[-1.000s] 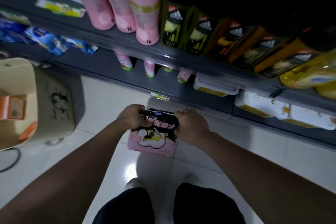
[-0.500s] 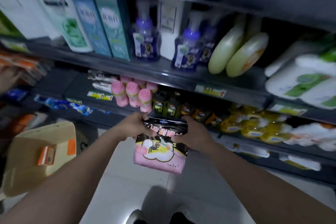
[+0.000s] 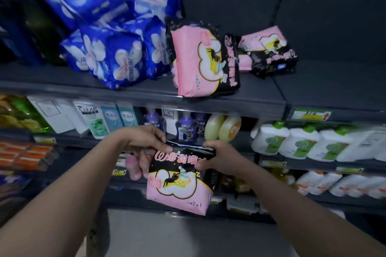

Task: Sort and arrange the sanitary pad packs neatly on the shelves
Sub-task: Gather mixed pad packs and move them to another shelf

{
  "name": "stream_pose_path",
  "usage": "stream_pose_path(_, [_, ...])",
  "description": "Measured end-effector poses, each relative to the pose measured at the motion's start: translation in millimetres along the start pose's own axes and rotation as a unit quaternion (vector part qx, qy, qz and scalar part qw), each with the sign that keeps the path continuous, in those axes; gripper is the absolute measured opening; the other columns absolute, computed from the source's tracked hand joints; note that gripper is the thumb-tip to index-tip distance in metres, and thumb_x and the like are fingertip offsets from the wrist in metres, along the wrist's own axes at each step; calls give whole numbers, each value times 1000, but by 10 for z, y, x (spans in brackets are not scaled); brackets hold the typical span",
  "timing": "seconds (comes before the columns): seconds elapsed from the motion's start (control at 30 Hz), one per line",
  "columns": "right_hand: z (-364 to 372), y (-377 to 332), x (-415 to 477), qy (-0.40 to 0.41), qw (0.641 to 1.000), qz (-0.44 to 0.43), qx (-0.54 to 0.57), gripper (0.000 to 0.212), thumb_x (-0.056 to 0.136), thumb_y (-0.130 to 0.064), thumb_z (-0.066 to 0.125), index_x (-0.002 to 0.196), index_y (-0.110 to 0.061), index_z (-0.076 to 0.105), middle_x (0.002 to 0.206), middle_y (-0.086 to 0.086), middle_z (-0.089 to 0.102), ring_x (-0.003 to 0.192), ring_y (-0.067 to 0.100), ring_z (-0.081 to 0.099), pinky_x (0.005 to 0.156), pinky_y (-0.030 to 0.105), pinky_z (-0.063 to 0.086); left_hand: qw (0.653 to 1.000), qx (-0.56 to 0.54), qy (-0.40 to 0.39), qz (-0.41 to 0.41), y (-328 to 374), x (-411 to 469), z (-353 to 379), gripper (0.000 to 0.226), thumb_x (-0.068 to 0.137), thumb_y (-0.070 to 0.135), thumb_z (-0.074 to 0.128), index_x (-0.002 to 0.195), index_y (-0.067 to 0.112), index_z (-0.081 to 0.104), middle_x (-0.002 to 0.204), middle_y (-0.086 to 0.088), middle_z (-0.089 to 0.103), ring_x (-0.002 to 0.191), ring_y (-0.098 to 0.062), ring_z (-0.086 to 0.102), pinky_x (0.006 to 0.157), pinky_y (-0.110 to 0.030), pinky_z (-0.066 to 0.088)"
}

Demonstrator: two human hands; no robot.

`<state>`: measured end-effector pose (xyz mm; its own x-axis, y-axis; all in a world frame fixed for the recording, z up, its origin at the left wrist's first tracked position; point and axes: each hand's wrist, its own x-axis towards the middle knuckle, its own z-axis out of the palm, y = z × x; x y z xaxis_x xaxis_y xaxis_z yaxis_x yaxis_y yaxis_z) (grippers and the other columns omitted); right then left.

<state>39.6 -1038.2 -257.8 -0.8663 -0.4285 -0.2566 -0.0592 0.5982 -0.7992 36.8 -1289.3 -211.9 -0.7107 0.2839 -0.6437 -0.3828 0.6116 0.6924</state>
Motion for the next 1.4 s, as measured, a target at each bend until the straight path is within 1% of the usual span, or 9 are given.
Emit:
stream_pose_path(0.1, [-308,-243,-106,11,999,-45,25,34,64,-18,88,88,-6,68,91,15,72,81,17,64,83,45,53,997,69,44,5,513,-369,-69,76,41,61,85,89,8,63,86,-8,70,80,-21,65,55,-33,58])
stream_pose_path(0.2, [-603,-444,-197,42,996,-64,51,51,58,-34,91,101,-16,70,103,2,73,96,17,66,92,43,52,976,119,178,31,1001,-598,-130,45,75,45,73,89,5,61,84,-7,68,72,-19,65,55,-31,56])
stream_pose_path(0.37, [-1044,-587,-289,71,991,-85,76,29,73,-7,82,94,-20,67,86,-10,71,76,3,62,75,18,50,785,206,547,208,1672,-477,-65,28,88,40,65,99,14,60,108,-5,58,102,-25,57,78,-34,46])
stream_pose_path(0.53, [-1236,-520,-312,110,988,-68,79,30,74,-7,81,98,-18,67,84,-11,69,77,5,62,70,15,48,763,436,447,165,2060,-10,-67,63,97,39,50,150,17,25,162,-5,6,148,-24,10,118,-50,13])
stream_pose_path(0.7, [-1373,-402,-371,160,984,-44,68,27,72,-12,84,95,-18,72,88,-4,73,82,12,65,83,31,52,706,513,484,62,2285,53,-121,89,80,65,60,144,11,29,135,-14,51,124,-34,45,96,-42,39])
stream_pose_path(0.9, [-1557,-322,-535,212,973,-21,85,26,72,-12,84,96,-15,74,88,-2,74,83,14,67,85,33,52,765,455,452,62,2520,-67,-122,58,66,65,73,92,17,56,102,-5,52,105,-27,53,84,-42,49])
stream_pose_path(1.03, [-1733,-274,-784,271,950,-24,150,27,72,-4,82,95,-13,73,83,-2,72,78,14,66,79,28,54,805,370,440,147,2632,-95,-123,37,74,47,75,78,12,65,61,0,67,60,-16,64,60,-27,49])
stream_pose_path(1.2, [-2045,-141,-1241,385,895,-38,221,28,72,5,78,91,-14,70,77,-5,71,67,5,64,61,13,50,819,211,436,308,2961,-43,68,32,79,41,75,86,12,62,80,-3,68,77,-23,63,66,-33,49])
stream_pose_path(1.4, [-2458,149,-1944,502,839,-25,207,33,72,3,79,95,-19,69,82,-4,70,72,10,64,66,21,52,843,64,353,401,3425,251,714,35,75,33,80,100,16,62,101,-2,68,95,-25,64,87,-45,53])
